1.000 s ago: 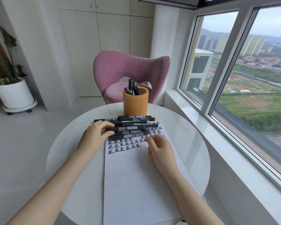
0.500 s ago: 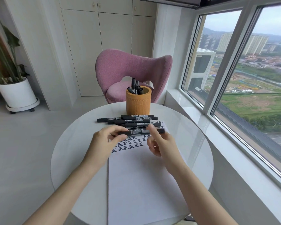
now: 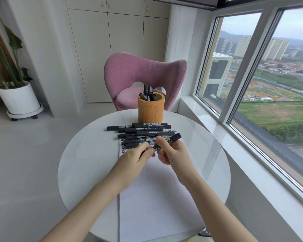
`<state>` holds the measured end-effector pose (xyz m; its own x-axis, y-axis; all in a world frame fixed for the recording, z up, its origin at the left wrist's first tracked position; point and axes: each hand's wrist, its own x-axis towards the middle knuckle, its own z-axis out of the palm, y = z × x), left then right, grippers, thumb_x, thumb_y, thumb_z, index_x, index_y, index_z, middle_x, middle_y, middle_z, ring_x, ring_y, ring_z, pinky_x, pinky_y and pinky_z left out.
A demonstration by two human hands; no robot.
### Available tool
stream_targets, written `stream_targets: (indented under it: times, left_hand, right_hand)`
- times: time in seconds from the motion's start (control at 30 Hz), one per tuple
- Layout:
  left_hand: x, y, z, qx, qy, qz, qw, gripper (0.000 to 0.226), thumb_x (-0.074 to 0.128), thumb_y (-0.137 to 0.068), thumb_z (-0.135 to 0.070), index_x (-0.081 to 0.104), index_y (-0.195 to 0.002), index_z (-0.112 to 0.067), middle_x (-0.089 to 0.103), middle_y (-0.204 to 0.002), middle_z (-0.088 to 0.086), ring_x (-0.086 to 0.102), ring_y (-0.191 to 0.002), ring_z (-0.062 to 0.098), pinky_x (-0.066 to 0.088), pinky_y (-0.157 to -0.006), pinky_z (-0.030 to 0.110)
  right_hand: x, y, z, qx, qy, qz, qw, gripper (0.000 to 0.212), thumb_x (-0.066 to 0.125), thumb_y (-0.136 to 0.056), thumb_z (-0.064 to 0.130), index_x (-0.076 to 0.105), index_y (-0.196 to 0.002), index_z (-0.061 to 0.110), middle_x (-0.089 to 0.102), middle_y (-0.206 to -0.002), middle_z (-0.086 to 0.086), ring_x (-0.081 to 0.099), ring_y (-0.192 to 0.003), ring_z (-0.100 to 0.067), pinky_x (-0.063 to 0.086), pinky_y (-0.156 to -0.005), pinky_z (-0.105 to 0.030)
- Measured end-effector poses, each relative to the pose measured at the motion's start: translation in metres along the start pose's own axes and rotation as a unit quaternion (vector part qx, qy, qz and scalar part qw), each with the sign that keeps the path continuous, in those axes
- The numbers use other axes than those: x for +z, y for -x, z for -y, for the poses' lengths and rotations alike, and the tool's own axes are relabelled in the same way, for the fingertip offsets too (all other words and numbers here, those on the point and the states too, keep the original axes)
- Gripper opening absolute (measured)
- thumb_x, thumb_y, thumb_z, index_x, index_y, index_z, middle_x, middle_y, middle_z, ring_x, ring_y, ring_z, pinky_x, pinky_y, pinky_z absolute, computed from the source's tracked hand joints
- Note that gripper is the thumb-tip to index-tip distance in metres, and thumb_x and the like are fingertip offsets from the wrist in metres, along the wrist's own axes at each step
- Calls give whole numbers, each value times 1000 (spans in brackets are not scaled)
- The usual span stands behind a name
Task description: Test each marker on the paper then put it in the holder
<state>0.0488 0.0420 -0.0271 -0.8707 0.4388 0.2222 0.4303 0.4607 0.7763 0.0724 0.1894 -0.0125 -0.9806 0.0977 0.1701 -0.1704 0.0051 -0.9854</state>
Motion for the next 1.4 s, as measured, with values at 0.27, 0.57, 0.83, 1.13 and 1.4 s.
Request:
stream_targets:
  times: [0.27,0.57,0.83,1.13,1.4]
  left_hand:
    - [-2,-1,2,8,73,27,997,27,43,-97,-37,53,-77,-22,36,-50,-10,31,-49,7,27,-51,21]
    - [-4,-1,-2,-30,202,65,977,27,43,-98,-26,50,-76,-11,28,-45,-10,20,-40,6,19,-39,13]
    - [-8,1,-6,-60,234,86,967,27,41,-99,-25,47,-78,-10,25,-45,-11,16,-39,6,13,-38,16]
    - [-8,4,-8,-56,229,69,969,26,46,-94,-36,56,-82,-16,26,-52,-7,21,-44,8,20,-40,14]
    - [-10,10,7,-96,220,44,970,19,35,-97,-25,53,-101,-19,44,-63,-3,32,-49,7,26,-47,18]
  right_hand:
    - [0,1,-2,14,4,33,999,31,46,-100,19,55,-80,-3,45,-49,-4,33,-57,-23,30,-52,-23]
    - [1,2,-2,18,9,47,999,39,46,-100,23,55,-66,8,46,-51,-6,33,-63,-27,32,-53,-22]
    - [0,0,-7,3,7,59,998,36,46,-101,24,56,-74,3,46,-55,-11,32,-61,-27,29,-53,-25]
    - [0,-2,-3,6,-29,29,999,28,54,-97,21,56,-71,12,37,-54,-12,36,-58,-25,28,-49,-22]
    - [-25,-17,-3,18,-79,-70,994,46,70,-85,15,36,-55,17,23,-51,-1,22,-42,-14,13,-45,-26]
